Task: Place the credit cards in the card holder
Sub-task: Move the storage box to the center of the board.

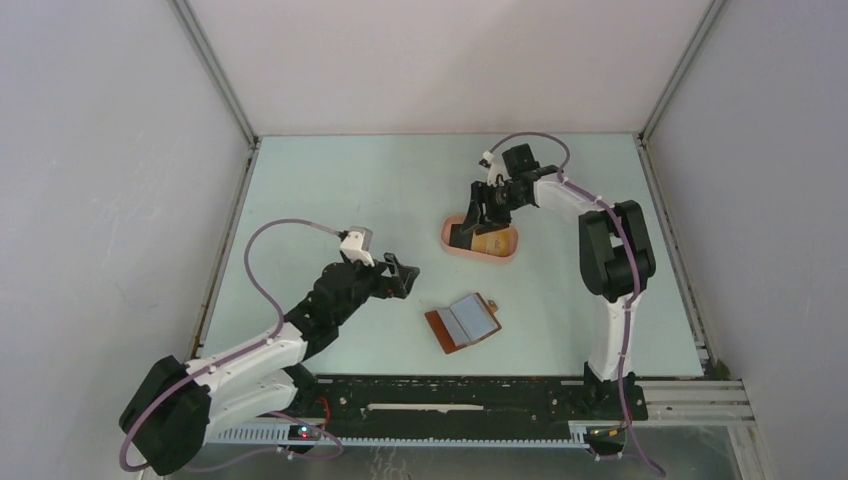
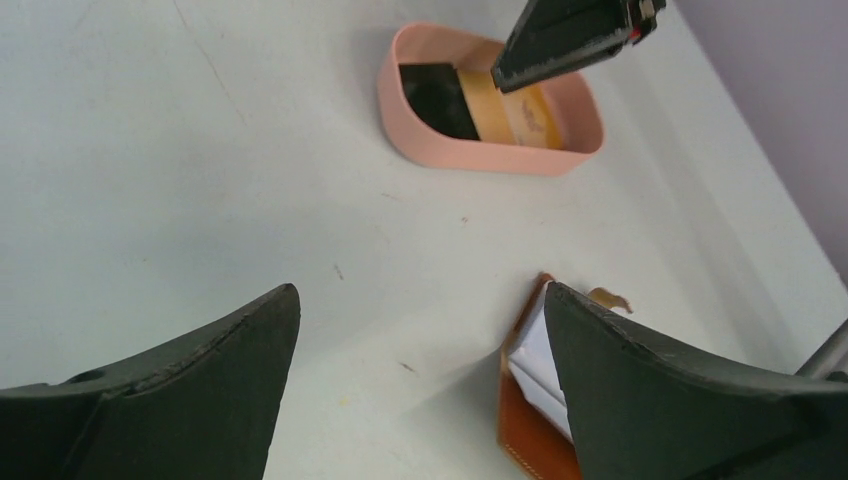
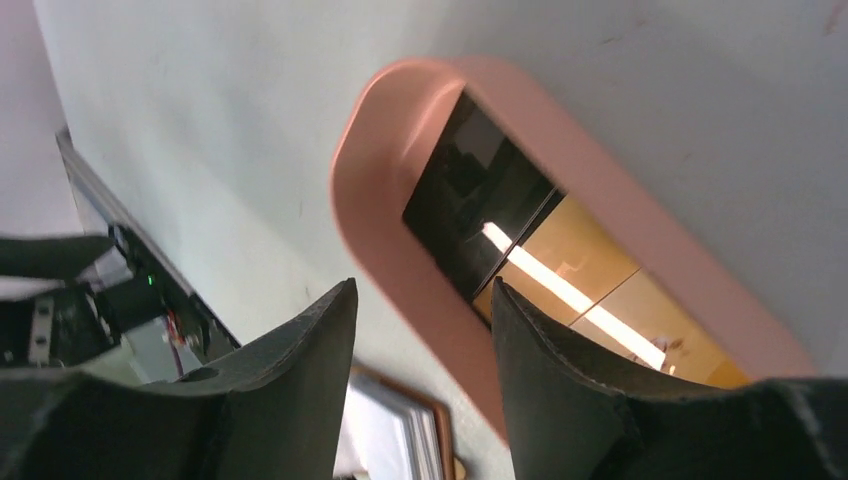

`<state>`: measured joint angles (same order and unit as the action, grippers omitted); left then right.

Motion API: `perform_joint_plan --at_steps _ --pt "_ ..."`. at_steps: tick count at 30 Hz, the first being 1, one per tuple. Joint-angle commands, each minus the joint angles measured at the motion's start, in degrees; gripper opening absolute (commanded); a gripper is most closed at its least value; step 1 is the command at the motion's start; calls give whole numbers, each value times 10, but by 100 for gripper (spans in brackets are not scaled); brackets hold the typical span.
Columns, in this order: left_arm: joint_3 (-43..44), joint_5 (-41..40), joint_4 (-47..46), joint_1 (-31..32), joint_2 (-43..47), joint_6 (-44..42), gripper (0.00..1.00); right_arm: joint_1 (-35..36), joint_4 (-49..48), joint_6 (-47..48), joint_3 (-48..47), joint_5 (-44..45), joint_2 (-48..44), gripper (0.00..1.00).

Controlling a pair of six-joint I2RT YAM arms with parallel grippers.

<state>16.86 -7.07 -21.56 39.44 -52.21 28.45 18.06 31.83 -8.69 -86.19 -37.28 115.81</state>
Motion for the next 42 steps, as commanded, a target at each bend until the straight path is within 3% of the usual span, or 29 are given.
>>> perform_joint_plan --at_steps 1,15,25,33,42 --pt "40 42 -30 -28 -38 -17 96 5 -30 -104 -34 62 29 59" --pt "-9 40 -65 -44 -34 -14 96 34 -70 -126 -50 121 85 63" --pt "-27 41 -82 -46 -27 0 96 73 -73 -115 -25 223 65 67" --pt "-5 66 -140 -49 -101 20 95 57 -148 -143 4 60 54 65" --pt "57 78 -143 -64 -181 46 89 40 -209 -153 31 -31 6 63"
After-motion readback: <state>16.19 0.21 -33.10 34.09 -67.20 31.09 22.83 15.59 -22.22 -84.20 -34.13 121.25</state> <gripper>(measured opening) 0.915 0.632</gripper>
